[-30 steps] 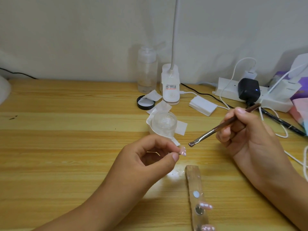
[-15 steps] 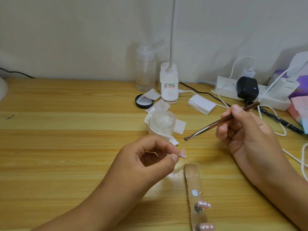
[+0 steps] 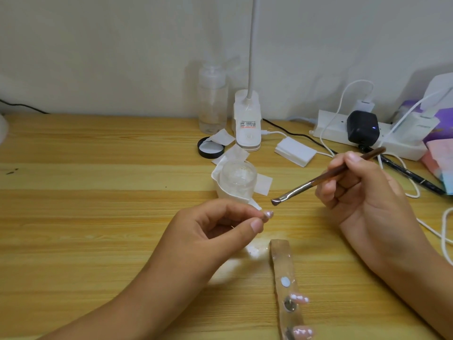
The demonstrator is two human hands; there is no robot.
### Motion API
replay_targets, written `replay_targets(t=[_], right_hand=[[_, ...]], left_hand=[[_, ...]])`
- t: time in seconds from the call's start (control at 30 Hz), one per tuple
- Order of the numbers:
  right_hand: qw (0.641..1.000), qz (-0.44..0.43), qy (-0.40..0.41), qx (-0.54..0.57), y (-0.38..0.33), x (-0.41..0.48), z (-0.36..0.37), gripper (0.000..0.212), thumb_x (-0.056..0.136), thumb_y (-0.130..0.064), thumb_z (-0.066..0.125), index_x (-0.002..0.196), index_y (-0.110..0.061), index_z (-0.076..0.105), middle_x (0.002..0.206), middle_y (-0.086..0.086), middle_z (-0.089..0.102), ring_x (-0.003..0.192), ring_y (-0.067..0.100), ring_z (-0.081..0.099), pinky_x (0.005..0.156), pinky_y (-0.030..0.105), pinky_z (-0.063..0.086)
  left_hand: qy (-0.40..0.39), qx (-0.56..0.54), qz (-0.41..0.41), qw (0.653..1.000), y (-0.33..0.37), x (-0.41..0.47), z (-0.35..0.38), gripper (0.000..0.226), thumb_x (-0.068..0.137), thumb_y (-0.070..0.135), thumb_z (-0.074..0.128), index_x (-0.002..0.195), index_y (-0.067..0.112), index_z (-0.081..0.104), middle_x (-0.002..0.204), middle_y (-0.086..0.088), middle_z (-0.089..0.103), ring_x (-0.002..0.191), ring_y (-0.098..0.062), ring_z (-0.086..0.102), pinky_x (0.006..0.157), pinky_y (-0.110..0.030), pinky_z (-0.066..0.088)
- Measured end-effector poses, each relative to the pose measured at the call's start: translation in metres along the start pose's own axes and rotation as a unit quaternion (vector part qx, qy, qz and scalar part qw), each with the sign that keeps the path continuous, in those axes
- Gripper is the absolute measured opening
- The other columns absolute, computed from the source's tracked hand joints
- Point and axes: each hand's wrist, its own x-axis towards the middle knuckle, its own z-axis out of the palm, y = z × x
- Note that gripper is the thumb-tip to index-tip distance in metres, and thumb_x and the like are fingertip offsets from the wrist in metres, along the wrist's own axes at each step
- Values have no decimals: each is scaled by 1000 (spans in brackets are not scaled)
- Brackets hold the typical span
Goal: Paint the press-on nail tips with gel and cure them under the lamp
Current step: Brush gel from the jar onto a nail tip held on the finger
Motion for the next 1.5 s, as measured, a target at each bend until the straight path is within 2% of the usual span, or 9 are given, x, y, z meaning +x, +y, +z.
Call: replay_targets(t=[0.1,0.27,0.47,0.63,0.83,0.93,1.07,1.33,1.5], right_hand=[[1000,8,-16,-15,2,1,0,27,92,-26,55,72,-23,73,63,-3,61,59,7,59,59,18,50],[1000,2,16,-20,3,3,-2,30,93,-22,55,69,-23,74,65,-4,62,59,7,59,58,18,50],[999,-3,-23,-40,2,-2,1,31,94,-24,52,71,-25,73,62,-4,61,59,7,59,59,17,51],[999,-21,26,-32,1,1,-1,41,98,-17,48,66,-24,73,63,-5,61,58,6,58,58,17,50],[998,-17,-38,-42,2,-1,0,31,93,-22,51,72,-25,73,64,-3,63,61,8,61,61,19,52],[998,-23,1,-51,3,1,-2,37,96,-17,50,69,-25,72,65,-4,62,60,7,60,60,18,51],[998,-37,32,-33,2,3,-3,45,99,-13,45,66,-24,72,63,-6,61,58,6,58,59,18,50],[998,-33,-51,-22,2,-1,-2,31,93,-21,48,75,-24,73,68,-2,66,64,8,64,63,21,53],[998,-46,3,-48,3,1,-3,39,99,-15,46,72,-25,73,66,-3,65,63,8,63,63,20,53]], left_hand=[[1,12,5,1000,-1,0,0,9,73,27,73,79,29,78,86,8,76,85,0,69,70,-7,48],[3,3,4,1000,-1,0,0,10,73,24,71,78,29,78,84,8,76,83,0,69,69,-7,47],[9,6,0,1000,-2,0,0,9,71,26,72,77,29,78,83,7,76,80,0,68,68,-8,47],[1,-4,1,1000,-1,-2,0,10,72,22,71,80,25,77,84,6,76,84,-1,70,69,-7,48],[13,8,-5,1000,-1,0,-1,9,70,26,72,77,28,77,84,4,76,81,-3,69,70,-11,50],[14,7,-9,1000,0,0,-2,11,69,28,81,80,27,78,87,4,77,83,-4,70,70,-11,51],[18,-3,-8,1000,0,1,-2,21,68,30,72,86,22,78,87,2,77,87,-6,71,70,-11,50],[23,10,-14,1000,-1,1,-2,14,71,28,81,84,25,77,85,-1,77,83,-6,71,71,-12,51],[21,2,-12,1000,0,0,-3,21,64,32,76,82,22,77,85,-1,77,83,-8,72,70,-12,51]])
